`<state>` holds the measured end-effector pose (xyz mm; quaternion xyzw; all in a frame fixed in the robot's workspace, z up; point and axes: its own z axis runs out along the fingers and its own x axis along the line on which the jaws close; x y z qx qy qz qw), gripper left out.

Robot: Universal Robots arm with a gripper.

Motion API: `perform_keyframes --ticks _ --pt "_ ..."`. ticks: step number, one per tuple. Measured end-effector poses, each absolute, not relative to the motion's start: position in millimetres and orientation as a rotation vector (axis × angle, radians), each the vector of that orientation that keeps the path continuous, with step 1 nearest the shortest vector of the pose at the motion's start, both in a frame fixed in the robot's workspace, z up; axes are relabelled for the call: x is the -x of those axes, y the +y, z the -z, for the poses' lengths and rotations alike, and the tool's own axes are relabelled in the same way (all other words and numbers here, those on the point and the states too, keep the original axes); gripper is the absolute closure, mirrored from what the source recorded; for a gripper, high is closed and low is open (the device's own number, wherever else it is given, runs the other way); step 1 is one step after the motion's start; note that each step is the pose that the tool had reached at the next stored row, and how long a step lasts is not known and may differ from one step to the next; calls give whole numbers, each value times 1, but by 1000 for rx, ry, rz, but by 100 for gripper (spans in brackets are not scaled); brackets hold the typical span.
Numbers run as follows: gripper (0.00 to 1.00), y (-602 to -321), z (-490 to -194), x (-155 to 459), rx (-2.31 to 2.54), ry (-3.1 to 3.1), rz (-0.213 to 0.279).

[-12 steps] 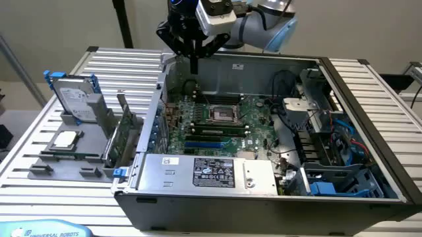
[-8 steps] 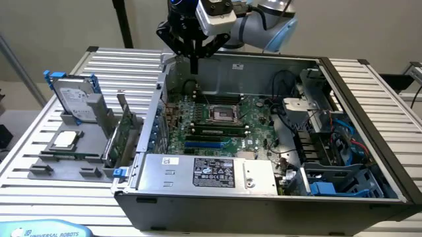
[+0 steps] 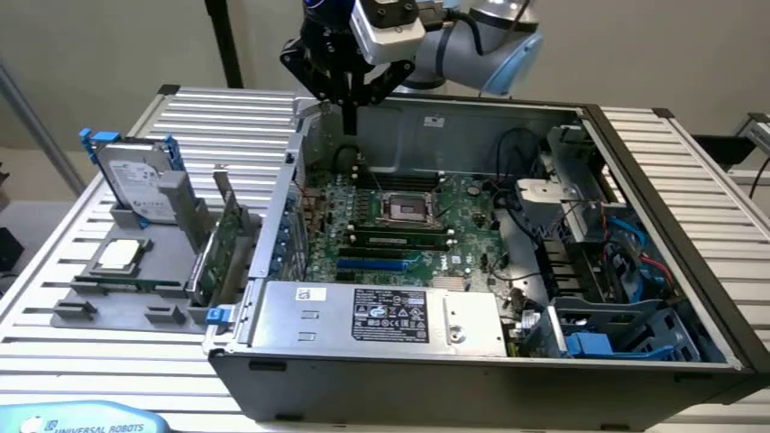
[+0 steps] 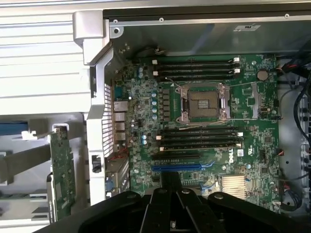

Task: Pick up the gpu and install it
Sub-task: 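Reach for the gpu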

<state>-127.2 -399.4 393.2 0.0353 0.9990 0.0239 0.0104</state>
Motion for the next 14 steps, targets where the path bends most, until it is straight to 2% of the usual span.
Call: perform_keyframes --ticks 14 --pt "89 -408 -393 191 -110 3116 -75"
